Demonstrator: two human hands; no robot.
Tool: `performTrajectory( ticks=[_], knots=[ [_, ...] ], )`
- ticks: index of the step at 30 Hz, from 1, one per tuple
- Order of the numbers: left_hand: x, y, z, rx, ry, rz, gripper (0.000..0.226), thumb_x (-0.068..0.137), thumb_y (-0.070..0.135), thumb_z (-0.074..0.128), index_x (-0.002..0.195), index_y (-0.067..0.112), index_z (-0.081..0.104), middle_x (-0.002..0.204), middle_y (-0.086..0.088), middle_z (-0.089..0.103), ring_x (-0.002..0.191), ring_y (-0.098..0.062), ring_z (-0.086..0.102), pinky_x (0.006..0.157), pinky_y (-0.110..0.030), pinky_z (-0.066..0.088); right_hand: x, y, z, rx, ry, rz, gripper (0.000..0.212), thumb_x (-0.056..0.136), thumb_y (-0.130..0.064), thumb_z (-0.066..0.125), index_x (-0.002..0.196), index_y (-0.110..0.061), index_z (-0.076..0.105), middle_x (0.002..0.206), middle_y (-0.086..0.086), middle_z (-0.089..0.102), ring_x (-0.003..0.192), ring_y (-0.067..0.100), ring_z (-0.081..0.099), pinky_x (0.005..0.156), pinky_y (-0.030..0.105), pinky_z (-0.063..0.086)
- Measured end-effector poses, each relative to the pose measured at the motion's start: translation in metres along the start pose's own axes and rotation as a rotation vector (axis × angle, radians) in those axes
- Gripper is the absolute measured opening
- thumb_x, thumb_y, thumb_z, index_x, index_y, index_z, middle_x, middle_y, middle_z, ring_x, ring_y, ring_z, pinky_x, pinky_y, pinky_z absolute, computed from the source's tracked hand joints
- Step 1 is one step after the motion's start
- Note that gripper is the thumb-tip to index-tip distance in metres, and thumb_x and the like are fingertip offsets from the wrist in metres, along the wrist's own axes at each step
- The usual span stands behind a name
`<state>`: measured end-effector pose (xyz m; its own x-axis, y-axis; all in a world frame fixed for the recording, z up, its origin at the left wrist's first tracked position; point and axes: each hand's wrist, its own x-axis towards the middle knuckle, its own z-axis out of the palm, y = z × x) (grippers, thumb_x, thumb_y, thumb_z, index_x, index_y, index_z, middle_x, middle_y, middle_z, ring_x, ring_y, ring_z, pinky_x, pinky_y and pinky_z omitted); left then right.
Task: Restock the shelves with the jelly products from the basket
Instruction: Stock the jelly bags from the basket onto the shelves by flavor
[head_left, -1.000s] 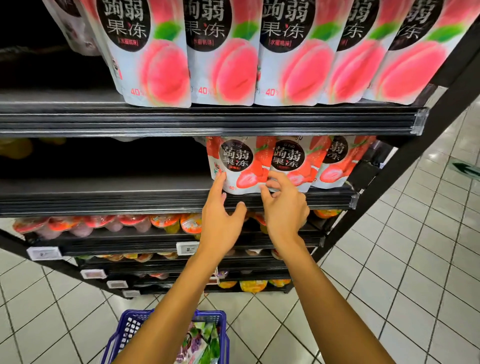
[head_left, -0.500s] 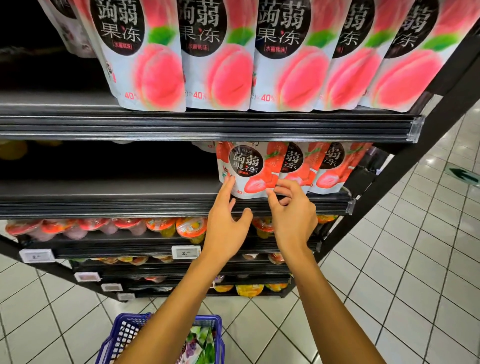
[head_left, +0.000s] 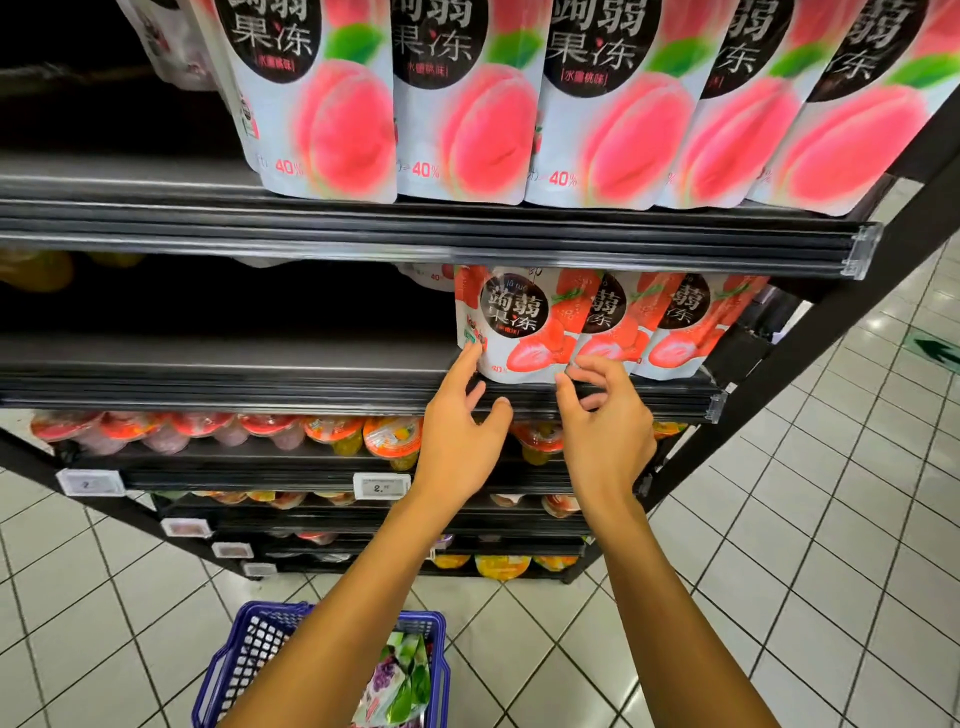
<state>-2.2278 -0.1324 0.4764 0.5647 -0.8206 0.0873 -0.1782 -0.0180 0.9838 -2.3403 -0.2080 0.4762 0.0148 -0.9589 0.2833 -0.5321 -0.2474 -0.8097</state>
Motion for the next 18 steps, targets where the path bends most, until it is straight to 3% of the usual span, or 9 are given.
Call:
performTrajectory(
  ticks=[2, 4, 7, 9, 15, 18],
  knots=[
    [-0.006, 0.001, -0.005, -0.021, 0.033, 0.011, 0.060, 0.093, 0.002, 0.056, 0.145, 0.025, 0.039, 0.149, 0.006, 0.042, 0.124, 0.004, 0.046, 0.097, -0.005, 0.041, -0.005, 0.001, 0.001, 0.007, 0.011, 0.008, 0.018, 0.089, -0.038, 0.065, 0.106, -0.033, 0.063, 0.083, -0.023, 0.065, 0.067, 0.002, 0.062, 0.066, 0.028, 0.047],
    [-0.012, -0.001, -0.013, 0.003, 0.095, 0.049, 0.047, 0.093, 0.003, 0.056, 0.136, 0.022, 0.050, 0.133, 0.006, 0.055, 0.108, 0.010, 0.056, 0.087, -0.012, 0.049, -0.014, 0.003, 0.004, 0.009, 0.016, 0.015, 0.017, 0.089, -0.038, 0.065, 0.105, -0.033, 0.063, 0.081, -0.022, 0.065, 0.065, 0.002, 0.062, 0.064, 0.027, 0.044],
    [-0.024, -0.014, -0.036, 0.010, 0.112, 0.060, 0.029, 0.092, 0.002, 0.053, 0.112, 0.021, 0.063, 0.110, 0.008, 0.067, 0.096, -0.002, 0.064, 0.078, -0.022, 0.052, -0.034, 0.004, 0.013, 0.014, 0.011, 0.022, 0.013, 0.089, -0.038, 0.065, 0.101, -0.034, 0.062, 0.077, -0.018, 0.065, 0.064, 0.000, 0.059, 0.057, 0.019, 0.036],
    [-0.033, -0.027, -0.055, -0.012, 0.074, 0.000, 0.026, 0.093, 0.001, 0.052, 0.100, 0.021, 0.066, 0.102, 0.003, 0.071, 0.086, -0.007, 0.066, 0.070, -0.016, 0.048, -0.049, 0.005, 0.022, 0.031, -0.016, 0.033, 0.012, 0.089, -0.039, 0.064, 0.099, -0.034, 0.062, 0.077, -0.018, 0.066, 0.065, 0.000, 0.060, 0.057, 0.017, 0.036],
    [-0.080, -0.108, -0.132, 0.032, 0.035, -0.313, 0.022, 0.095, -0.002, 0.048, 0.092, 0.007, 0.068, 0.091, 0.000, 0.070, 0.065, 0.001, 0.064, 0.054, -0.010, 0.044, -0.124, 0.027, 0.077, -0.029, -0.361, 0.097, 0.008, 0.093, -0.040, 0.059, 0.093, -0.033, 0.064, 0.077, -0.017, 0.065, 0.073, 0.008, 0.065, 0.067, 0.034, 0.054],
    [-0.110, -0.165, -0.180, 0.080, 0.043, -0.443, 0.021, 0.095, -0.005, 0.047, 0.092, 0.002, 0.067, 0.087, 0.003, 0.069, 0.069, -0.003, 0.062, 0.062, -0.008, 0.046, -0.178, 0.049, 0.118, -0.035, -0.566, 0.206, 0.010, 0.095, -0.028, 0.059, 0.094, -0.025, 0.068, 0.077, -0.006, 0.069, 0.073, 0.019, 0.066, 0.068, 0.040, 0.056]
  ],
)
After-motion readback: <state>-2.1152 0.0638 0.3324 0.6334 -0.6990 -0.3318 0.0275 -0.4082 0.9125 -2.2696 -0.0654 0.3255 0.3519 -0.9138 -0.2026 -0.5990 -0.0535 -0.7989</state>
